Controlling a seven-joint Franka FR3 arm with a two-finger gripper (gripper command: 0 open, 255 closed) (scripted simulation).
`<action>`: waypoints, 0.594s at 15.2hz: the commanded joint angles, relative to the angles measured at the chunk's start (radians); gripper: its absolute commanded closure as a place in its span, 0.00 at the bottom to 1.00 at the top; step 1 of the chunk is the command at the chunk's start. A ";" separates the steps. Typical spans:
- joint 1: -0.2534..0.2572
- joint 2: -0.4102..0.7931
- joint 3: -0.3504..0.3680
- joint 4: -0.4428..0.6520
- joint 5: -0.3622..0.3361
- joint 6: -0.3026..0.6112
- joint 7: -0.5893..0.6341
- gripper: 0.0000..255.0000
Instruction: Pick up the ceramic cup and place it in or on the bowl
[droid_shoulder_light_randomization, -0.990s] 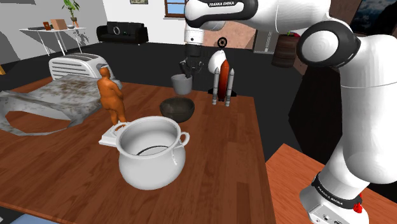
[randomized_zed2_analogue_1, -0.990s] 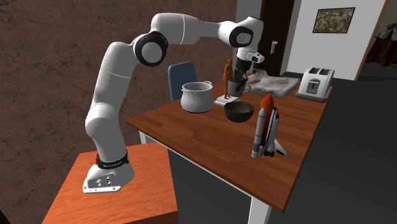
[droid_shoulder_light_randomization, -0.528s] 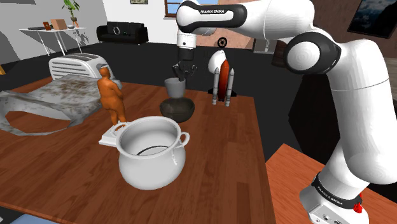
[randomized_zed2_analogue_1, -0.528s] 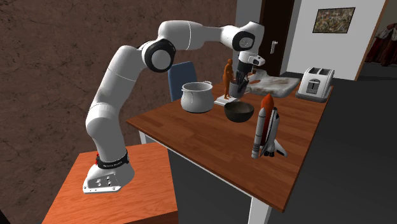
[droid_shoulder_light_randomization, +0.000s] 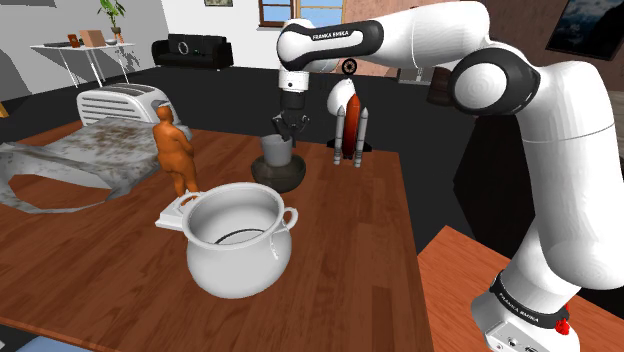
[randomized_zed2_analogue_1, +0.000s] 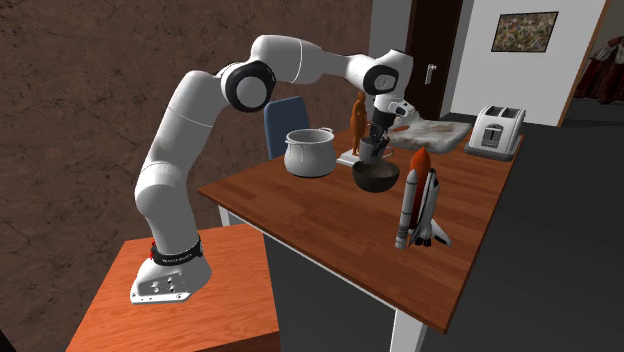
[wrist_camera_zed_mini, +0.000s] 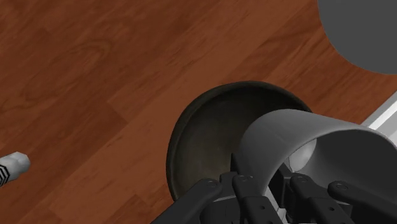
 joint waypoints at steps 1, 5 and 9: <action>0.001 0.001 0.000 -0.023 0.001 0.025 -0.004 1.00; 0.001 0.002 0.000 -0.048 0.002 0.051 -0.008 1.00; 0.001 0.002 0.000 -0.048 0.002 0.051 -0.008 1.00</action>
